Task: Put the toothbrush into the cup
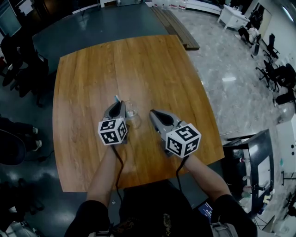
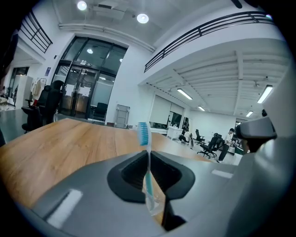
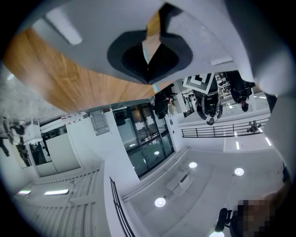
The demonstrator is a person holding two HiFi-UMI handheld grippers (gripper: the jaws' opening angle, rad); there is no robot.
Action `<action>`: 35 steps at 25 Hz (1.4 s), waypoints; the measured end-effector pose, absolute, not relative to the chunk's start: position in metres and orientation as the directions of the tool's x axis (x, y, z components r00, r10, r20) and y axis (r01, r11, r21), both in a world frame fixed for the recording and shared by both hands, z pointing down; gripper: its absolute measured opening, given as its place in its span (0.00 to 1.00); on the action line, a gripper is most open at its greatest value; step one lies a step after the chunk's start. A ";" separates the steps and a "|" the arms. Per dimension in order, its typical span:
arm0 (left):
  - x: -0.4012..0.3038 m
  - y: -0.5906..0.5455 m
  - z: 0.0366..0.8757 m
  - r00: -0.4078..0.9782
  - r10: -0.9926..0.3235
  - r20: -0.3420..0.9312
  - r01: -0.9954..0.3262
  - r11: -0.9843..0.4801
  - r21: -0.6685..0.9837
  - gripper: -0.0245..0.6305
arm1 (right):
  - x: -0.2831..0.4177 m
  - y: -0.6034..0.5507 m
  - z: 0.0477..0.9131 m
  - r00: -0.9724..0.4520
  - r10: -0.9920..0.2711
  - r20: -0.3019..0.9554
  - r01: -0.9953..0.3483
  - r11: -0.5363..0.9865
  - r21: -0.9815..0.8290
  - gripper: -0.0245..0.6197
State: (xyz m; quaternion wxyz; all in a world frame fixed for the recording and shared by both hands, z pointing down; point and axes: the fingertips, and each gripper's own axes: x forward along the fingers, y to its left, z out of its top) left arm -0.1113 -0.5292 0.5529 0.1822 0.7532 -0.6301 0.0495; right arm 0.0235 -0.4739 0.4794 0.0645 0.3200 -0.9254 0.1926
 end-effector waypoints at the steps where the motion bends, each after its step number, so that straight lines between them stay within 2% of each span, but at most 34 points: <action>1: -0.112 -0.528 0.554 0.197 -0.931 0.308 -0.968 -0.136 0.209 0.08 | 0.023 -0.473 0.479 -0.788 -0.566 0.242 -0.615 0.722 -0.316 0.04; 5: -0.113 -0.526 0.560 0.204 -0.920 0.335 -0.970 -0.145 0.193 0.09 | 0.018 -0.471 0.481 -0.793 -0.560 0.240 -0.610 0.725 -0.321 0.04; 8: -0.114 -0.522 0.566 0.232 -0.900 0.369 -0.966 -0.167 0.199 0.20 | 0.013 -0.469 0.479 -0.794 -0.559 0.239 -0.608 0.726 -0.320 0.04; 12: -0.114 -0.515 0.567 0.251 -0.890 0.382 -0.962 -0.187 0.199 0.26 | 0.010 -0.464 0.476 -0.793 -0.563 0.233 -0.610 0.727 -0.315 0.04; 16: -0.120 -0.506 0.553 0.255 -0.897 0.361 -0.963 -0.201 0.181 0.26 | 0.002 -0.460 0.470 -0.787 -0.574 0.227 -0.617 0.724 -0.308 0.04; 20: -0.116 -0.494 0.533 0.270 -0.908 0.320 -0.961 -0.232 0.151 0.21 | 0.000 -0.456 0.466 -0.779 -0.587 0.218 -0.626 0.719 -0.301 0.04; 25: -0.109 -0.471 0.507 0.313 -0.908 0.277 -0.949 -0.290 0.122 0.05 | -0.008 -0.445 0.456 -0.772 -0.602 0.203 -0.635 0.717 -0.289 0.04; 35: -0.116 -0.420 0.454 0.437 -0.873 0.217 -0.900 -0.424 0.102 0.05 | -0.030 -0.409 0.428 -0.728 -0.669 0.152 -0.681 0.680 -0.270 0.04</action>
